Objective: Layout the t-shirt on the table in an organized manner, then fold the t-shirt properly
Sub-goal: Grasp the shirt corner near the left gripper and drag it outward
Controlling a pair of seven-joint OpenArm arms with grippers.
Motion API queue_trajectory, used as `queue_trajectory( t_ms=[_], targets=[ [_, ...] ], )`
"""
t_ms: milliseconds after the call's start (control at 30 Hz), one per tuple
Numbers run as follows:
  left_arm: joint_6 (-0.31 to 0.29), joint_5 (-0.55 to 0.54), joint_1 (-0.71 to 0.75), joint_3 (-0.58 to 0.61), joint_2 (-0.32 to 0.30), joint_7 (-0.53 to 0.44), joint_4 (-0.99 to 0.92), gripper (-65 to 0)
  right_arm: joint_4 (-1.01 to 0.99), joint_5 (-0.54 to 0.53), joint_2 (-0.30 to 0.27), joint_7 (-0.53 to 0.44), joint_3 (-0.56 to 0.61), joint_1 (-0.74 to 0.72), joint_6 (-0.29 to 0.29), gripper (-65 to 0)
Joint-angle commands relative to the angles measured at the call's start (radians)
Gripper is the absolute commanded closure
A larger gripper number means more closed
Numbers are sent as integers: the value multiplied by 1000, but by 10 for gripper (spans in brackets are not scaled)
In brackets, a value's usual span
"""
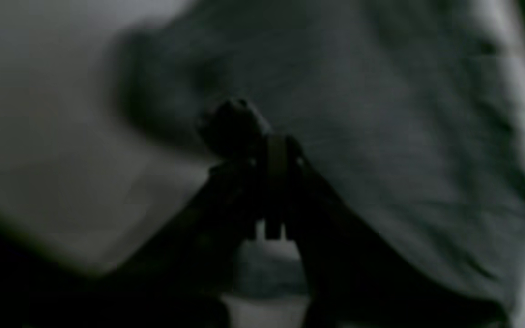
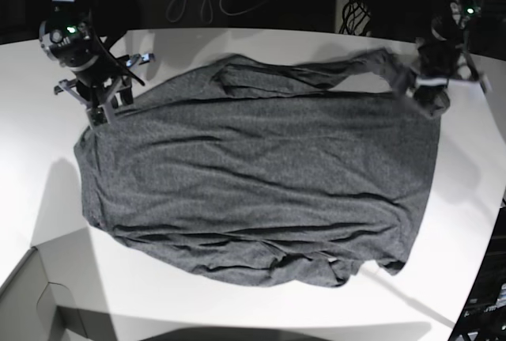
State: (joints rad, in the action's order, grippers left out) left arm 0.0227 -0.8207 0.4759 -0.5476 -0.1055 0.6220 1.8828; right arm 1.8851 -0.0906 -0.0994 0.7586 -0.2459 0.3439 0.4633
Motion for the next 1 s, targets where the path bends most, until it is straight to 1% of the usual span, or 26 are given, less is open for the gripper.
queue_trajectory(
  t_ms=[0,67,133,200,300,433,500,567,633,767,833,967],
  targets=[
    [-31,-19,24,-6,-12,-15,54,0,17,-10,-7,-20,-2,-7,-4,-171],
    [-89,-38,50,-6,-12,-15,122,0,17,-10,-7,-20,-2,-7,-4,-171],
    [-169,-45,53,-6,-15,-18,143,0,17,-10,-7,-20,-2,-9,-4,-171],
    [-244,-56,47,-19,-52,-18,143,0,17,-10,-7,-20,-2,-9,-4,-171],
    [-330,-94,42,-27,-92,-20,143,0,17,-10,-7,-21,-2,-10,-4,-171],
    [-441,-134,-19,-27,-155,-17,140,0,17,-10,-7,-21,-2,-10,-4,-171],
    [-496,-182,-78,-16,-190,-15,143,0,17,-10,-7,-21,-2,-13,-4,-171],
    [-516,-265,-156,16,-218,-15,145,0,17,-10,-7,-20,-2,-24,-4,-171],
    [-516,-320,-213,39,-233,-11,143,0,17,-10,-7,-20,-2,-24,-4,-171],
    [-516,-329,-296,50,-231,49,142,0,17,-8,-9,-20,-2,-24,-4,-171],
    [-514,-326,-335,62,-231,52,139,0,17,-8,-24,-20,-2,-24,-4,-171],
    [-504,-323,-397,50,-231,49,99,0,18,-8,-27,-20,-2,-24,-4,-171]
  ],
)
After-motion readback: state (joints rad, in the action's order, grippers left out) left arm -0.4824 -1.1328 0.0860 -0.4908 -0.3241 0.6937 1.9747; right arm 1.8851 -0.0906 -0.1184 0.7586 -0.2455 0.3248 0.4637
